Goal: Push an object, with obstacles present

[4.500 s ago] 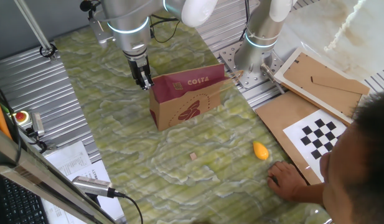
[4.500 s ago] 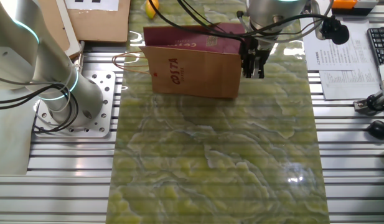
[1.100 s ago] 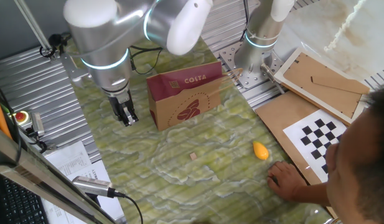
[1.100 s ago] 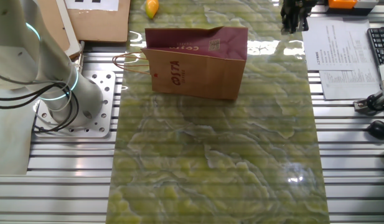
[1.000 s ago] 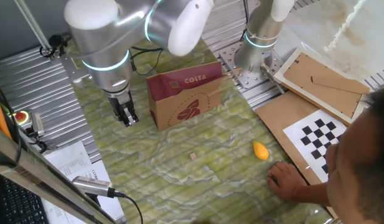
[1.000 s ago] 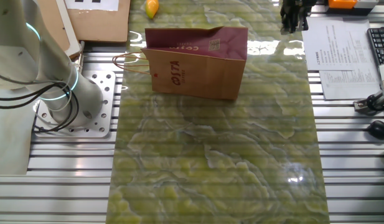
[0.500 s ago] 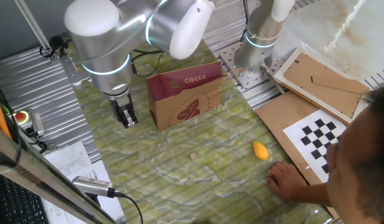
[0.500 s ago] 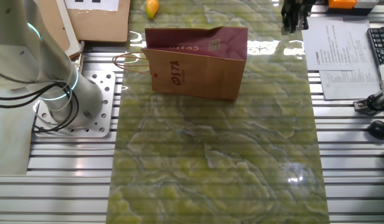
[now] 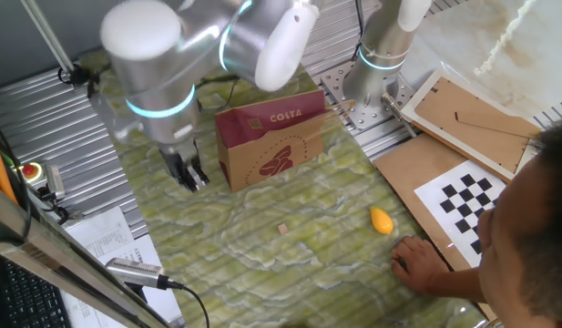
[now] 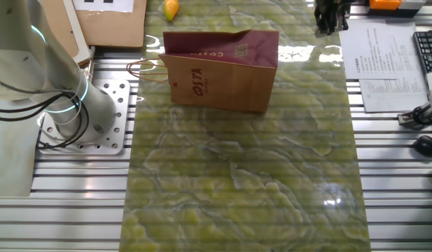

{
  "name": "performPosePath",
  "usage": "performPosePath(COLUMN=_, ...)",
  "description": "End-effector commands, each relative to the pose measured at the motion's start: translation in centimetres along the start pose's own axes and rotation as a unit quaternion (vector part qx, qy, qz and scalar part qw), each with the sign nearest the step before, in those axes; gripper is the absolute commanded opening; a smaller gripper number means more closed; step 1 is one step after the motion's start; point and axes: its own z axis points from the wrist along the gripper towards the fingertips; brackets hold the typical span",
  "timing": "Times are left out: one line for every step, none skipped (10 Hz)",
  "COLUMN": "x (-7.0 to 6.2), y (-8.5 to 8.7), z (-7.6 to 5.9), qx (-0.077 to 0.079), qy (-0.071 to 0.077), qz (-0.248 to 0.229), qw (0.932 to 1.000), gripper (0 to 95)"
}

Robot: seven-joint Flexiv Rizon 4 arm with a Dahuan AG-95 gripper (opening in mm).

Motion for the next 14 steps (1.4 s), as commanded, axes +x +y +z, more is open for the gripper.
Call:
performPosePath(x=-0.1, y=3.8, z=0.6, qx=-0.007, qy=0.005, qz=0.020, qw=0.9998, gripper=0.0)
performPosePath(x=0.8, y=6.2, z=2.2, qx=-0.008, qy=0.008, qz=0.030, qw=0.9995, gripper=0.0)
performPosePath(x=1.8, y=7.3, z=3.3, qx=-0.007, qy=0.008, qz=0.031, qw=0.9995, gripper=0.0)
performPosePath(x=2.7, y=8.0, z=4.0, qx=-0.006, qy=0.008, qz=0.034, qw=0.9994, gripper=0.0)
performPosePath(x=3.3, y=8.5, z=4.6, qx=-0.006, qy=0.012, qz=0.038, qw=0.9992, gripper=0.0)
performPosePath(x=3.7, y=9.2, z=4.9, qx=-0.007, qy=0.024, qz=0.044, qw=0.9987, gripper=0.0)
performPosePath(x=3.7, y=9.3, z=4.9, qx=-0.006, qy=0.024, qz=0.046, qw=0.9986, gripper=0.0)
performPosePath(x=3.6, y=9.1, z=4.8, qx=-0.005, qy=0.016, qz=0.051, qw=0.9986, gripper=0.0)
performPosePath(x=3.6, y=9.1, z=4.8, qx=-0.004, qy=0.014, qz=0.044, qw=0.9989, gripper=0.0)
performPosePath(x=3.6, y=9.1, z=4.8, qx=-0.006, qy=0.019, qz=0.033, qw=0.9993, gripper=0.0)
performPosePath(x=3.6, y=9.1, z=4.8, qx=-0.007, qy=0.024, qz=0.025, qw=0.9994, gripper=0.0)
performPosePath(x=3.6, y=9.1, z=4.8, qx=-0.008, qy=0.027, qz=0.017, qw=0.9995, gripper=0.0)
performPosePath(x=3.8, y=9.0, z=5.0, qx=-0.009, qy=0.024, qz=0.009, qw=0.9996, gripper=0.0)
performPosePath(x=4.3, y=9.3, z=5.2, qx=-0.009, qy=0.024, qz=0.011, qw=0.9996, gripper=0.0)
